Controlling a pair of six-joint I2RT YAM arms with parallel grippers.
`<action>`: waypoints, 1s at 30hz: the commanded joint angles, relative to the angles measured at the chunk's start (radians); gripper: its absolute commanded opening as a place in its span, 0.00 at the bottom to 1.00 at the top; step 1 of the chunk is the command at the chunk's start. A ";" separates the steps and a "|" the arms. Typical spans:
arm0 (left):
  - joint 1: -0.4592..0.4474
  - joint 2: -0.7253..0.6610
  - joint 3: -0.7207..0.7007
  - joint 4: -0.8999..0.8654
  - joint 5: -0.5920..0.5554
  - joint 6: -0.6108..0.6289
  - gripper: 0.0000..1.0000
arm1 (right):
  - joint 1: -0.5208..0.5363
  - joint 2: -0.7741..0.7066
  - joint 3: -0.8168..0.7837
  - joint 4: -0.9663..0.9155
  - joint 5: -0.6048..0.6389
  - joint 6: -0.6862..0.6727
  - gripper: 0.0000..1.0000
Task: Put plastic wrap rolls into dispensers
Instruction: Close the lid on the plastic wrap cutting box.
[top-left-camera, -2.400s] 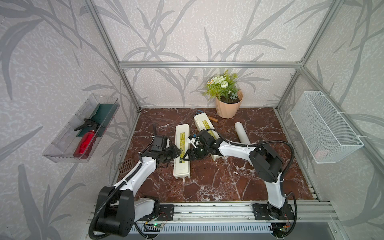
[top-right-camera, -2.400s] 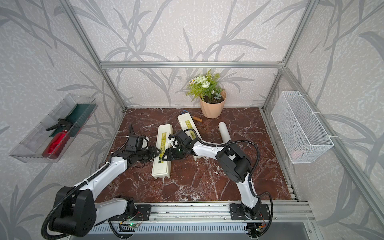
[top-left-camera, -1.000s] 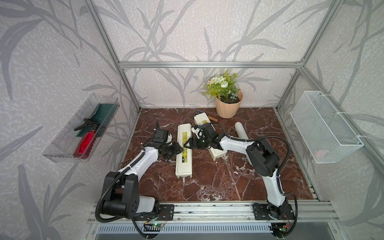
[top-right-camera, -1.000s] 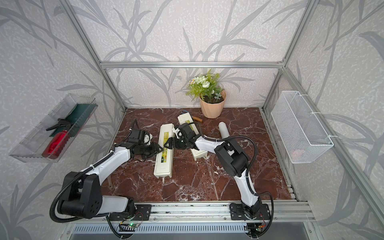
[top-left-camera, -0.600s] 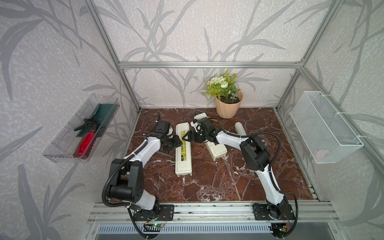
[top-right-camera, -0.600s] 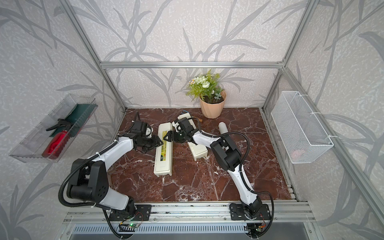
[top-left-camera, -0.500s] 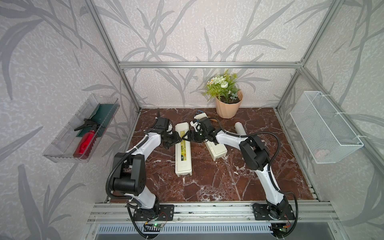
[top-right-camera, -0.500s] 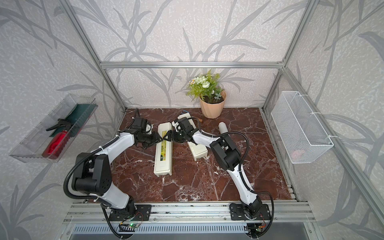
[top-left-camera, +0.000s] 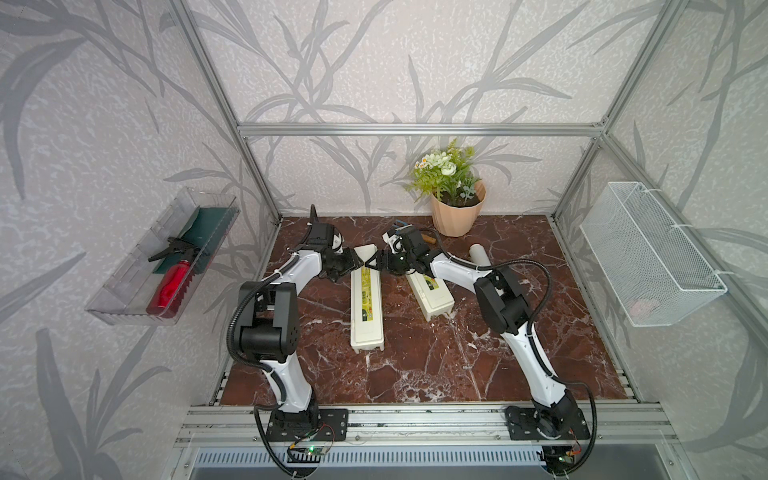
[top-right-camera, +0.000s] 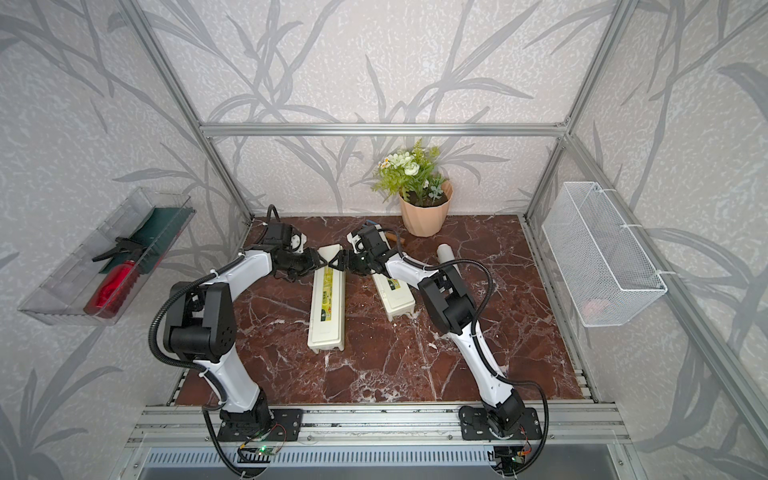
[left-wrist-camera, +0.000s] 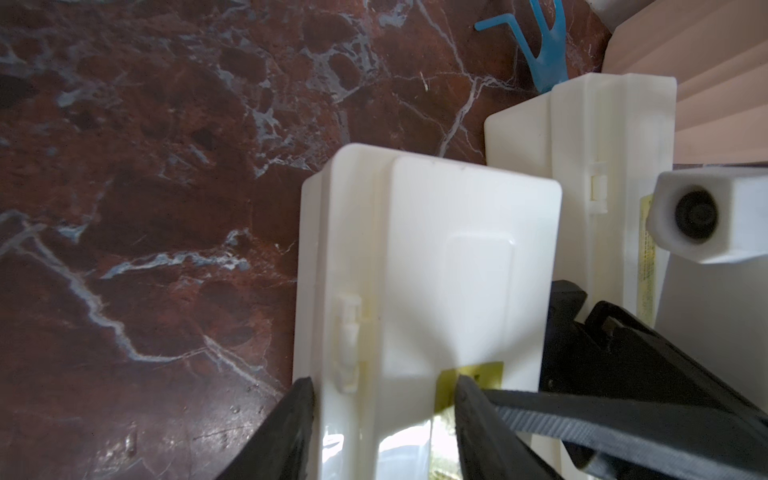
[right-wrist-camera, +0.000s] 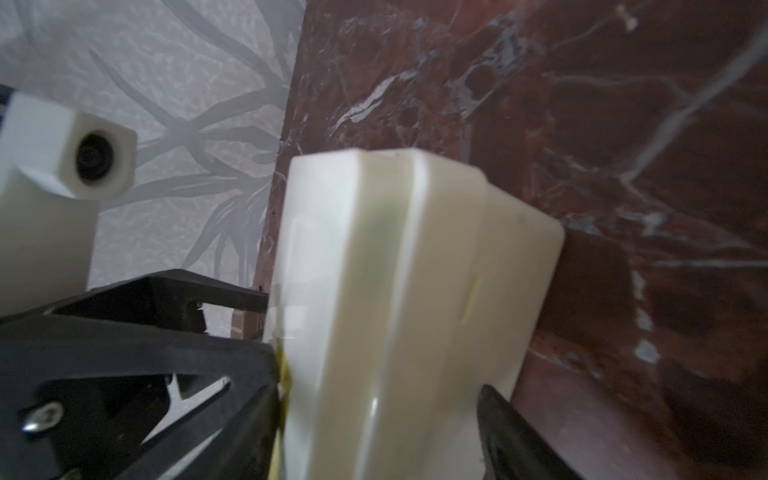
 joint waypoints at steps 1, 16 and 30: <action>-0.008 0.053 -0.048 -0.054 -0.012 0.023 0.54 | -0.002 0.061 0.056 -0.089 0.005 0.023 0.60; -0.008 0.123 -0.020 -0.046 0.014 0.010 0.54 | 0.033 0.220 0.261 -0.361 -0.026 0.035 0.54; -0.003 0.217 0.151 -0.170 -0.008 0.106 0.54 | 0.056 0.293 0.378 -0.252 -0.100 0.100 0.45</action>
